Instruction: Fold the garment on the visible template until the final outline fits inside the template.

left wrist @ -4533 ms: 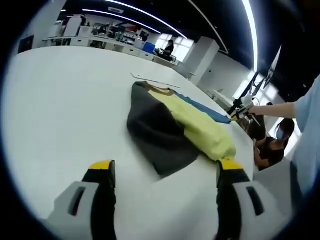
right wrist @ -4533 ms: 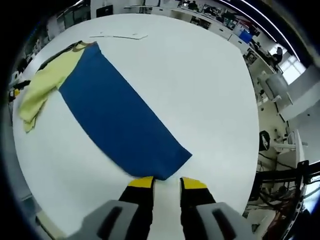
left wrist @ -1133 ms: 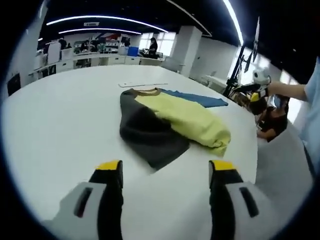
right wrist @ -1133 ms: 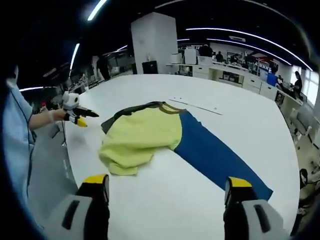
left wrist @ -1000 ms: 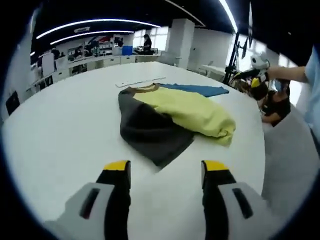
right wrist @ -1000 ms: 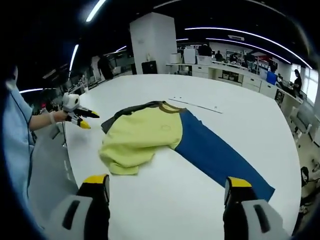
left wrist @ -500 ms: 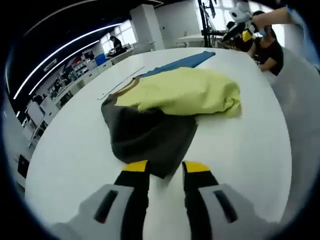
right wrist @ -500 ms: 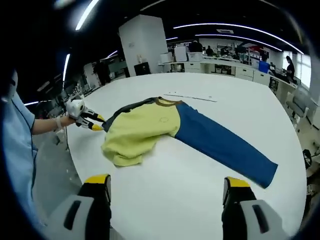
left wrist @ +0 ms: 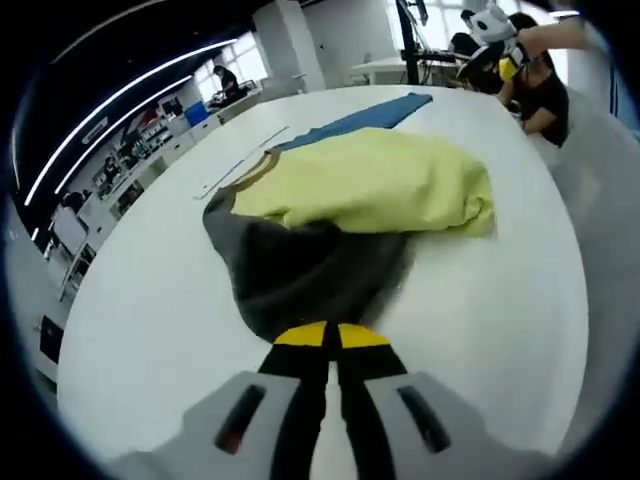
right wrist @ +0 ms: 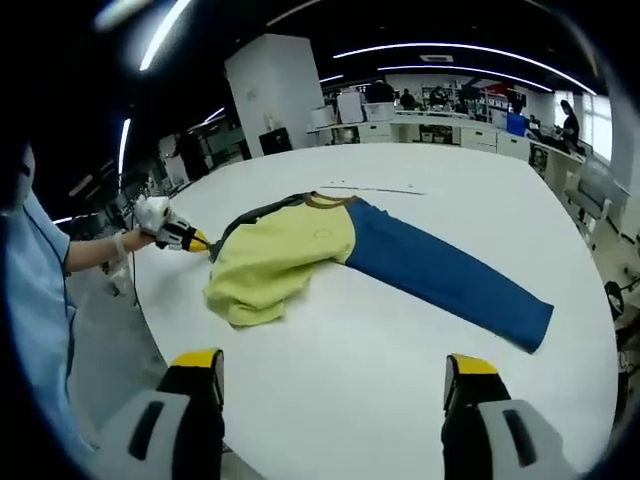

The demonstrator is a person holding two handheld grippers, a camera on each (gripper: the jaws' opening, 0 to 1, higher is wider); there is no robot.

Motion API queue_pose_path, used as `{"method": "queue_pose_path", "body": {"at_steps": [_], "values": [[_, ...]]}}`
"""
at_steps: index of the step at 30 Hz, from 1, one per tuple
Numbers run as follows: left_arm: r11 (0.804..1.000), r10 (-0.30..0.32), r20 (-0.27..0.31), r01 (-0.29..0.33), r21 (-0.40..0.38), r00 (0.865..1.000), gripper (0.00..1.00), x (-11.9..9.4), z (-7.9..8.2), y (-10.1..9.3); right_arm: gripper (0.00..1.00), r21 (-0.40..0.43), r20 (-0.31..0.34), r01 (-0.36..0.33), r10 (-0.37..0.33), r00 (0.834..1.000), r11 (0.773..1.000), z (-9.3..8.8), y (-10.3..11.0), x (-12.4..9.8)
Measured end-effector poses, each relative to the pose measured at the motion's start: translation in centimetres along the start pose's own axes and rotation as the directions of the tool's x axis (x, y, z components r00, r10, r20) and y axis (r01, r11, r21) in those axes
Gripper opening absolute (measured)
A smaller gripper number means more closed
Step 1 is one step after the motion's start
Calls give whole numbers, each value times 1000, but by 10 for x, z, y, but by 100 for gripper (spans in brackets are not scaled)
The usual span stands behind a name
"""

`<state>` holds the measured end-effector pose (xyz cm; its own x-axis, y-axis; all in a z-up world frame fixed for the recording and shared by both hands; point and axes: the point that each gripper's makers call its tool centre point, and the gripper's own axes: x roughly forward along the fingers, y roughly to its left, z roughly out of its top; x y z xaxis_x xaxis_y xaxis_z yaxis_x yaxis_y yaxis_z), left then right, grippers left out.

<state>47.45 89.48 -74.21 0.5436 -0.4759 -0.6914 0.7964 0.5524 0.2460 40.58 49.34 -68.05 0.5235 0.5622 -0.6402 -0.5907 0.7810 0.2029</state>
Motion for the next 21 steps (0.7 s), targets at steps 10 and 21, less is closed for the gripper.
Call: {"method": "queue_pose_path", "body": {"at_steps": [10, 21], "values": [[999, 32, 96, -35, 31, 995, 0, -16, 75, 48, 91, 10, 15, -8, 8, 1000, 1000, 2, 0, 3], [995, -62, 85, 55, 82, 994, 0, 38, 98, 29, 91, 41, 9, 7, -7, 1000, 999, -10, -4, -3]]}}
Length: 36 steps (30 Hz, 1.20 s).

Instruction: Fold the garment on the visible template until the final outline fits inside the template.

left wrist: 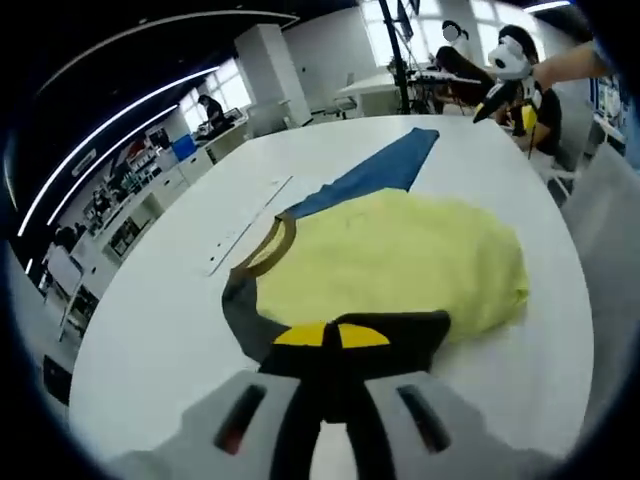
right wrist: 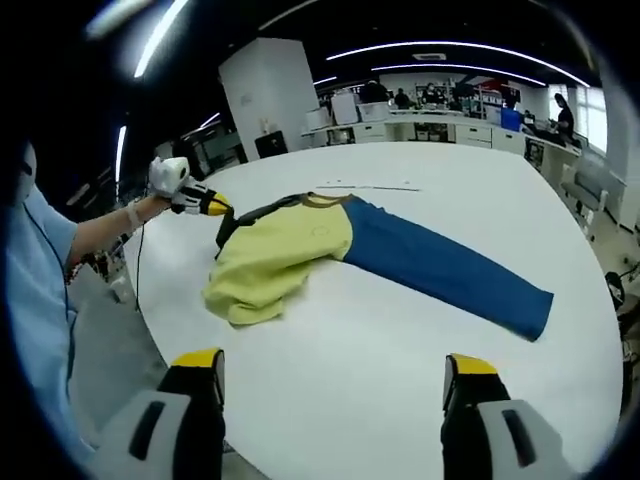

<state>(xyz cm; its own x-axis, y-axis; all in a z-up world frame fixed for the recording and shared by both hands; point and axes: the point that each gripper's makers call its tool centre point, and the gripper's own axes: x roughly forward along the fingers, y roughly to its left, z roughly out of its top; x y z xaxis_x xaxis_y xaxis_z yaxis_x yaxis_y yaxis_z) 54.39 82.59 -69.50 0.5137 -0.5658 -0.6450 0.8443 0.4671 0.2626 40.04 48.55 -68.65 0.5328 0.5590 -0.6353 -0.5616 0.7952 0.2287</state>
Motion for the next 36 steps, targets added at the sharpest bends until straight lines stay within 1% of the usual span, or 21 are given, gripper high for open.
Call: {"method": "queue_pose_path", "body": {"at_steps": [3, 8, 11, 15, 17, 19, 21, 22, 23, 24, 25, 26, 27, 28, 30, 31, 33, 34, 36], "values": [[1000, -20, -1, 20, -8, 1000, 0, 14, 1, -3, 91, 6, 0, 6, -6, 1000, 1000, -2, -1, -2], [999, -31, -12, 31, -23, 999, 0, 28, -3, -4, 91, 19, 3, 15, -15, 1000, 1000, -4, -3, -5], [999, -35, -16, 35, -21, 999, 0, 32, -5, -4, 91, 20, 2, 17, -17, 1000, 1000, -5, -4, -5], [998, -42, -22, 41, -51, 999, 0, 36, -11, -5, 91, 22, 2, 14, -14, 1000, 1000, -6, -3, -2], [998, -45, -22, 44, -55, 999, 0, 36, -12, -5, 91, 25, 8, 5, -5, 1000, 1000, -5, 0, 0], [997, -50, -20, 49, -67, 999, 0, 39, -13, -6, 91, 33, 30, -4, 3, 1000, 999, -2, 2, 2], [997, -52, -21, 51, -63, 998, 0, 37, -11, -9, 91, 37, 32, -5, 4, 999, 999, -1, 3, 3], [997, -51, -20, 50, -64, 998, 2, 37, -11, -9, 91, 34, 34, -8, 7, 999, 999, 0, 5, 4], [996, -50, -16, 49, -68, 999, 6, 37, -10, -9, 91, 33, 35, -10, 9, 999, 999, 0, 6, 4], [997, -33, -6, 32, -71, 999, 13, 36, -9, -6, 91, 33, 34, -14, 13, 999, 999, 0, 7, 4], [997, -29, -1, 29, -70, 1000, 21, 35, -7, -6, 91, 34, 34, -15, 14, 999, 999, 0, 7, 4], [997, -21, 7, 21, -80, 1000, 31, 33, -6, -5, 91, 33, 34, -13, 12, 999, 999, 0, 6, 5], [995, -9, 19, 11, -96, 1000, 36, 30, -4, -4, 91, 34, 34, -12, 11, 999, 999, 0, 6, 5], [994, -6, 33, 10, -105, 999, 39, 28, -1, -3, 91, 35, 35, -13, 12, 999, 999, 0, 6, 5], [990, -10, 56, 17, -139, 998, 39, 21, 0, -4, 91, 33, 36, -15, 14, 999, 999, 2, 8, 6], [983, -16, 72, 29, -179, 997, 39, 17, 1, -6, 91, 30, 37, -16, 15, 999, 999, 2, 9, 6], [975, -13, 81, 31, -219, 997, 40, 12, -2, -5, 91, 33, 43, -22, 21, 999, 999, 4, 11, 7], [967, -8, 88, 30, -253, 996, 40, 7, -5, -4, 91, 32, 46, -24, 22, 999, 999, 4, 12, 8], [964, -1, 83, 23, -263, 997, 41, 1, -13, -2, 91, 30, 49, -28, 27, 998, 999, 5, 14, 9]]}}
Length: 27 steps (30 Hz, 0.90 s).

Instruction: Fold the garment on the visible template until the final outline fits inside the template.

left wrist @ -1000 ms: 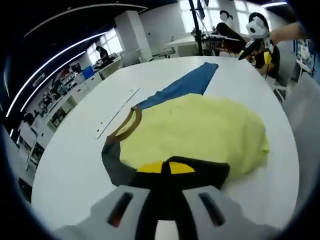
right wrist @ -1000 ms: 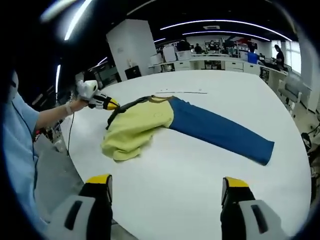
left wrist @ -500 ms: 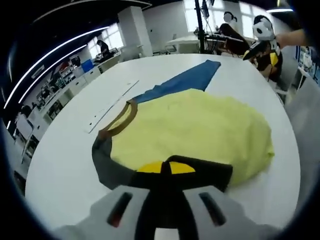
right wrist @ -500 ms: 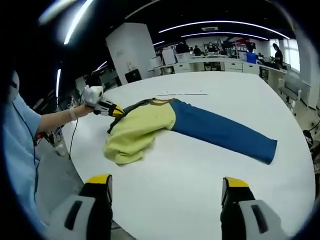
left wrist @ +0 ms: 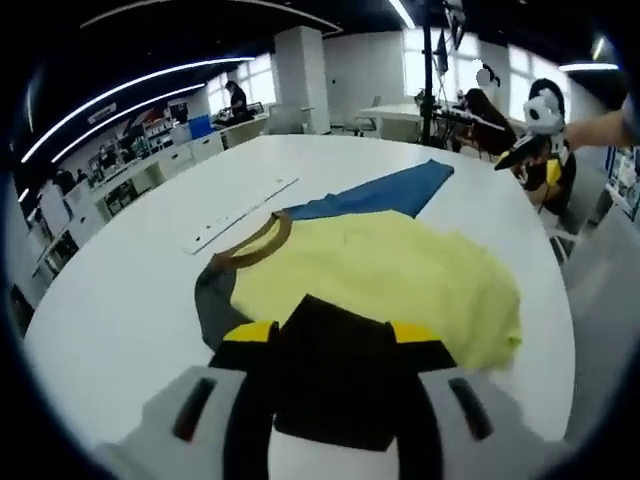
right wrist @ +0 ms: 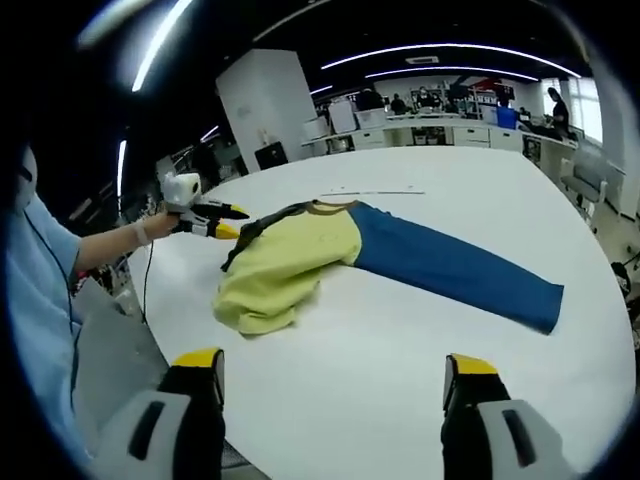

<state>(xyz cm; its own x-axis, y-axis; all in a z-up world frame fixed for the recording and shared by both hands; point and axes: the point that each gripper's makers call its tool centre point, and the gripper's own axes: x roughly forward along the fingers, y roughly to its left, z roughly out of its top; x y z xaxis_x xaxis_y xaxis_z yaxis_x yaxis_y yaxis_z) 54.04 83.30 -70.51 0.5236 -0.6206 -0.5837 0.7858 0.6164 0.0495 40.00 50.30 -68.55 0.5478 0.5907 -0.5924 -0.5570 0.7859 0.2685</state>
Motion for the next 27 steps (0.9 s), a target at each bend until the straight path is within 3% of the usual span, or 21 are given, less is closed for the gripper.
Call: {"method": "queue_pose_path", "body": {"at_steps": [5, 9, 12, 18, 27], "values": [[995, 11, 11, -10, -95, 1000, 39, -16, -16, 7, 91, -2, -3, -15, 15, 1000, 1000, -2, 6, 4], [994, 44, -14, -45, -100, 999, 42, -24, -31, 15, 91, 3, -2, -20, 20, 1000, 1000, -2, 9, 4], [988, 51, -11, -52, -144, 999, 39, -29, -39, 20, 91, 6, 1, -22, 22, 1000, 1000, -2, 10, 5], [975, 51, -14, -53, -215, 999, 43, -31, -54, 26, 92, 6, 2, -35, 35, 999, 999, -3, 14, 7], [962, 20, -29, -28, -273, 999, 36, -26, -71, 30, 92, 9, -31, -33, 34, 999, 999, -12, 14, 7]]}}
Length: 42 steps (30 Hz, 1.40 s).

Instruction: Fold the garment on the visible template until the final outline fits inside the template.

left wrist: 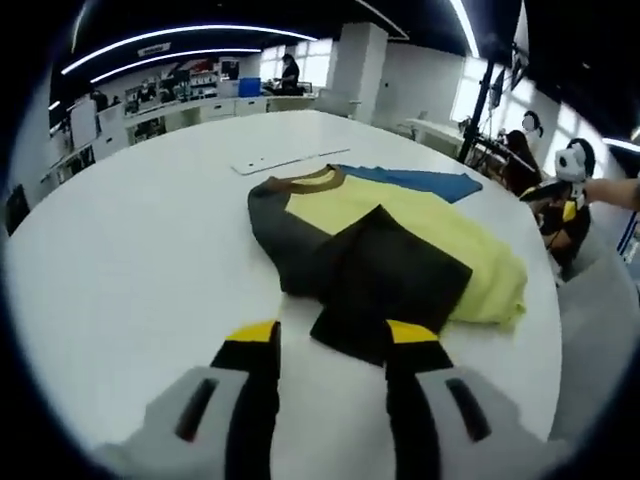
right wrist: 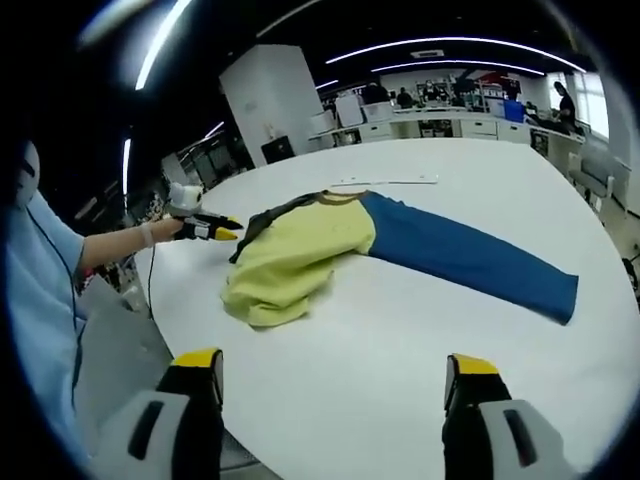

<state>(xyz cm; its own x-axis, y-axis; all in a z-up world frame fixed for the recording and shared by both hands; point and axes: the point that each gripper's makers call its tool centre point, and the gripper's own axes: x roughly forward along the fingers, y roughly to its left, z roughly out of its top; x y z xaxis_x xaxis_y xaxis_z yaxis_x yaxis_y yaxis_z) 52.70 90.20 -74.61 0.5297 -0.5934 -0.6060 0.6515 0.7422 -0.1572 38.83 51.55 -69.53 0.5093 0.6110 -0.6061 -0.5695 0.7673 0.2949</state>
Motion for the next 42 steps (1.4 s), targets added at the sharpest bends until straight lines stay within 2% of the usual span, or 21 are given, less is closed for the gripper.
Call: {"method": "queue_pose_path", "body": {"at_steps": [5, 13, 18, 23, 27, 35, 40, 42], "values": [[999, -41, -4, 41, -1, 999, 34, 10, -3, -4, 94, -5, -2, 3, -3, 1000, 1000, 1, -3, -2], [998, -61, -12, 61, -25, 998, 26, 20, -8, -4, 94, 0, -4, 15, -15, 1000, 1000, -1, -5, -5], [996, -68, 1, 68, -51, 998, 18, 17, -9, -2, 94, 2, -22, 21, -20, 1000, 1000, -7, -4, -5], [996, -58, 2, 58, -75, 998, 6, 12, -10, 2, 94, 6, -21, 19, -19, 1000, 1000, -7, -2, -3], [994, -71, 8, 71, -82, 997, 0, 10, -10, 0, 94, 4, -25, 14, -14, 1000, 1000, -6, 0, -1], [995, -31, 27, 33, -99, 999, 0, -7, -8, 10, 94, -4, -20, 7, -7, 1000, 1000, -1, 2, 2], [990, 25, 46, -18, -139, 999, 0, -30, -13, 33, 94, -15, -18, 2, -2, 1000, 1000, 4, 3, 4], [987, 74, 35, -68, -149, 997, 0, -46, -20, 49, 94, -20, -18, 0, 0, 1000, 1000, 5, 5, 5]]}}
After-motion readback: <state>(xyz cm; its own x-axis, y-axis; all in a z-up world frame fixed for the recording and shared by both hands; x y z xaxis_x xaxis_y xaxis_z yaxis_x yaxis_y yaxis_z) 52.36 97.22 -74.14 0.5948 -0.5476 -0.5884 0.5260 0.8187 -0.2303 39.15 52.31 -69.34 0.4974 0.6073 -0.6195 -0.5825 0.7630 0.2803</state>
